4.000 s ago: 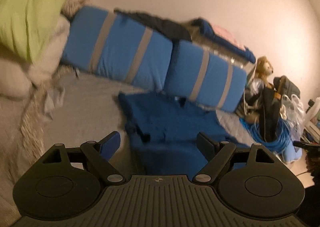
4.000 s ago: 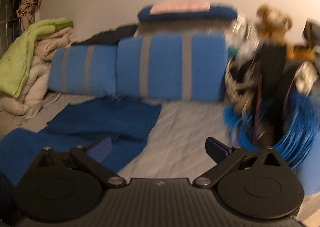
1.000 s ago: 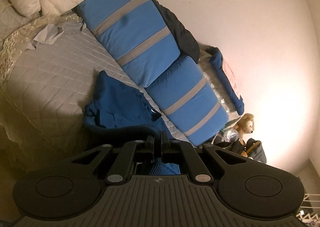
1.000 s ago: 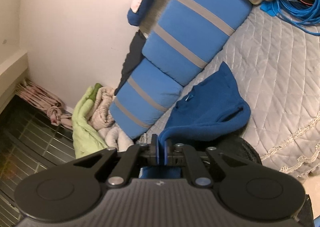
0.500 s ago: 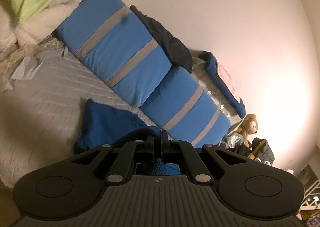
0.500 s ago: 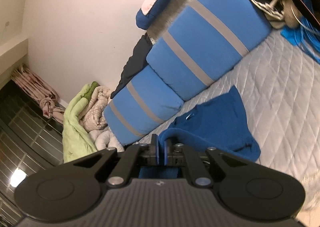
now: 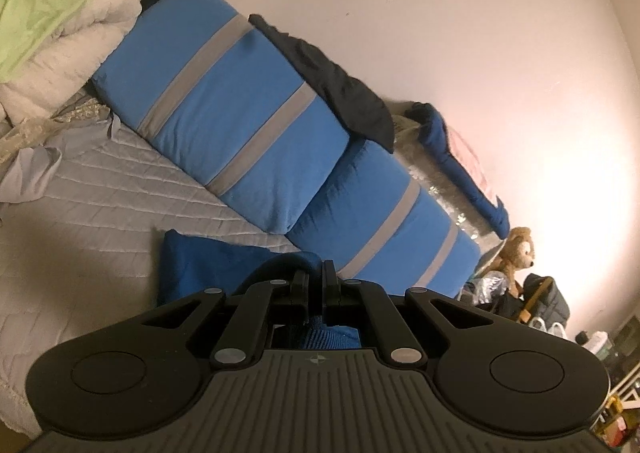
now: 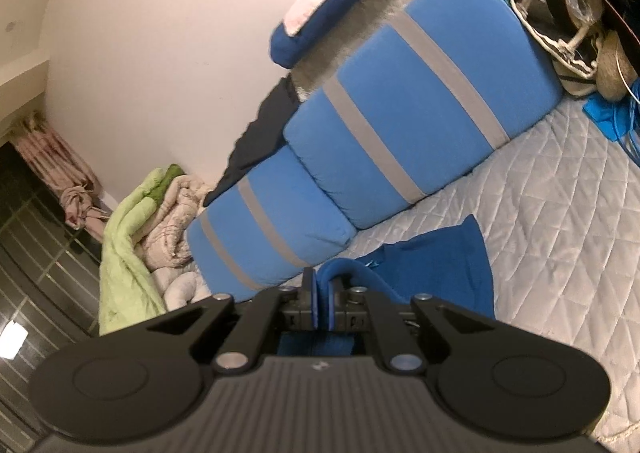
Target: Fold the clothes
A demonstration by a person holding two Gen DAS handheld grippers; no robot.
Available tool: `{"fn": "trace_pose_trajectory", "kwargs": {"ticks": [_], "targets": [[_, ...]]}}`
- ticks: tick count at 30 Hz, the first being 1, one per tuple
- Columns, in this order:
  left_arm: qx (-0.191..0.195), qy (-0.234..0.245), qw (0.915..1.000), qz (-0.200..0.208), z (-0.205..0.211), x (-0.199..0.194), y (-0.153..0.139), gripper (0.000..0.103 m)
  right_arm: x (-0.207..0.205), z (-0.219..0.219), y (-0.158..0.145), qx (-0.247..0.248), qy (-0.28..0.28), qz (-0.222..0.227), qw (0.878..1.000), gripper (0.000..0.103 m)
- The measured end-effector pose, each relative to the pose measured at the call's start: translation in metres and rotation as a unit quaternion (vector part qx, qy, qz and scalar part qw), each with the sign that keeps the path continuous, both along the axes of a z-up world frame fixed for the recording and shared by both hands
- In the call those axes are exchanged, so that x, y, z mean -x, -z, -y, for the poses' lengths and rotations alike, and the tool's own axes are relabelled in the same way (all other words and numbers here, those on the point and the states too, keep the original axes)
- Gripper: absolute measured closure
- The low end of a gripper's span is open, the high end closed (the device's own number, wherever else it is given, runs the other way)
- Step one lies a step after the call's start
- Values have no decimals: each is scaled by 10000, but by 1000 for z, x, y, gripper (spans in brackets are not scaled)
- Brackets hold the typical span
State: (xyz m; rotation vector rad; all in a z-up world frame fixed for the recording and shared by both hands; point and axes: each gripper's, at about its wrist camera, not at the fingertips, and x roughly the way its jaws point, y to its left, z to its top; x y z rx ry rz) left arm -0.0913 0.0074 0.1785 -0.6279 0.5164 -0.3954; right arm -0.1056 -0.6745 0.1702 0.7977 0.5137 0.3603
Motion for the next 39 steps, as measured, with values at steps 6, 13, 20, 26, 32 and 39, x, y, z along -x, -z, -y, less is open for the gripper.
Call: {"fn": "trace_pose_trajectory", "kwargs": {"ticks": [6, 13, 20, 26, 32, 39], "targets": [[-26, -55, 9998, -179, 4, -26, 13, 98, -28, -2, 16, 21, 55, -191, 9998, 98], [-60, -67, 9999, -144, 7, -53, 10, 98, -55, 0, 15, 34, 111, -146, 9998, 98], [-97, -84, 9997, -183, 15, -82, 15, 98, -81, 1, 14, 154, 182, -86, 9997, 98], [-152, -225, 9983, -506, 19, -107, 39, 98, -105, 1, 35, 145, 193, -255, 9994, 98], [-318, -266, 9965, -732, 22, -133, 57, 98, -130, 0, 57, 85, 103, -290, 9995, 98], [-511, -219, 9949, -843, 33, -169, 63, 98, -166, -2, 74, 498, 286, -524, 9970, 98]]}}
